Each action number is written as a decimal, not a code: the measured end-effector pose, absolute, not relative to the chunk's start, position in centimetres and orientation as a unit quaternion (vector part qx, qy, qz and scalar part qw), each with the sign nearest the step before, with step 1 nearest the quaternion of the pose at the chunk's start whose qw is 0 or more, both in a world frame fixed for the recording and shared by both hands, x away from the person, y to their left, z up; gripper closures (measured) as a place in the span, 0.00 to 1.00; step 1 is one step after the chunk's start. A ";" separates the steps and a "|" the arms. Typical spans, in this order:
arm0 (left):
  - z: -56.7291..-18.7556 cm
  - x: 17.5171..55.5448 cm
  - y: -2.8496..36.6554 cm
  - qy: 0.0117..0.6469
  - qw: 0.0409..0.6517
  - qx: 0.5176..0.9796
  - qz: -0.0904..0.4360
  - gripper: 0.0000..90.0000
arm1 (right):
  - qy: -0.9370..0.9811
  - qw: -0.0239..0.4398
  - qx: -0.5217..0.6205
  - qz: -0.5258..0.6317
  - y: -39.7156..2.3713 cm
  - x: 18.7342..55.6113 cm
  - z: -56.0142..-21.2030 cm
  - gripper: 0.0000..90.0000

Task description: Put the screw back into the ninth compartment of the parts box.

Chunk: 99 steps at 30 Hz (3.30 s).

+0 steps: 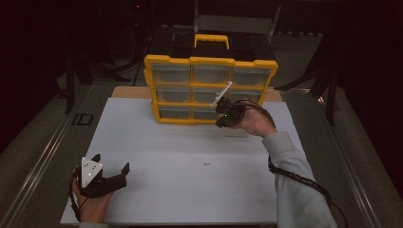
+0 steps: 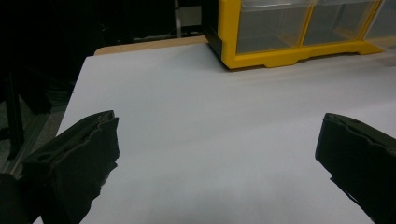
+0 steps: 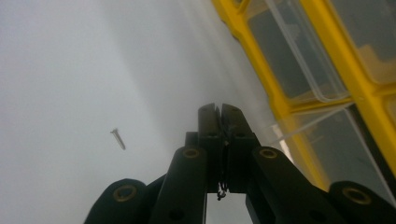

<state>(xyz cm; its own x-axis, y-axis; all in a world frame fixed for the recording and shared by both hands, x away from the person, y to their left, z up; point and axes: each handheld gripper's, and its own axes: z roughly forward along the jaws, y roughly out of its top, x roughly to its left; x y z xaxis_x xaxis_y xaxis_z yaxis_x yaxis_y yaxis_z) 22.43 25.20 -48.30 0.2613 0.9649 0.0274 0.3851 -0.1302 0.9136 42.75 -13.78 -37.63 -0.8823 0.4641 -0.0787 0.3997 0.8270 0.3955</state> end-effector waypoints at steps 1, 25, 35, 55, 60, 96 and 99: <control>-48.3 22.4 25.2 0.504 0.426 0.670 0.340 0.00 | 0.951 0.087 0.229 0.190 -13.9 42.8 -37.5 0.97; -48.3 22.4 25.2 0.504 0.426 0.670 0.341 0.00 | 0.933 0.105 0.281 0.198 -15.8 44.2 -36.3 0.97; -48.3 22.4 25.2 0.504 0.426 0.670 0.341 0.00 | 0.927 0.111 0.298 0.198 -16.5 44.6 -36.1 0.97; -48.3 22.4 25.2 0.504 0.426 0.670 0.340 0.00 | 0.916 0.120 0.337 0.181 -18.6 45.3 -36.4 0.97; -48.3 22.4 25.2 0.504 0.426 0.670 0.340 0.00 | 0.913 0.123 0.345 0.177 -19.1 45.5 -36.4 0.97; -48.3 22.5 25.2 0.504 0.426 0.670 0.340 0.00 | 0.904 0.130 0.361 0.188 -20.3 45.8 -37.1 0.25; -48.3 22.4 25.2 0.504 0.426 0.670 0.340 0.00 | 0.904 0.131 0.360 0.191 -20.3 45.7 -37.1 0.23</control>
<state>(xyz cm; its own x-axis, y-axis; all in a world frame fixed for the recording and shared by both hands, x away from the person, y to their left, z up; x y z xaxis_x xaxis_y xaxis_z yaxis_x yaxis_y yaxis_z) 22.44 25.20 -48.30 0.2611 0.9649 0.0266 0.3856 -0.1295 0.9135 45.75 -20.26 -37.11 -0.7068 0.7004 -0.0988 0.6006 0.6681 0.4393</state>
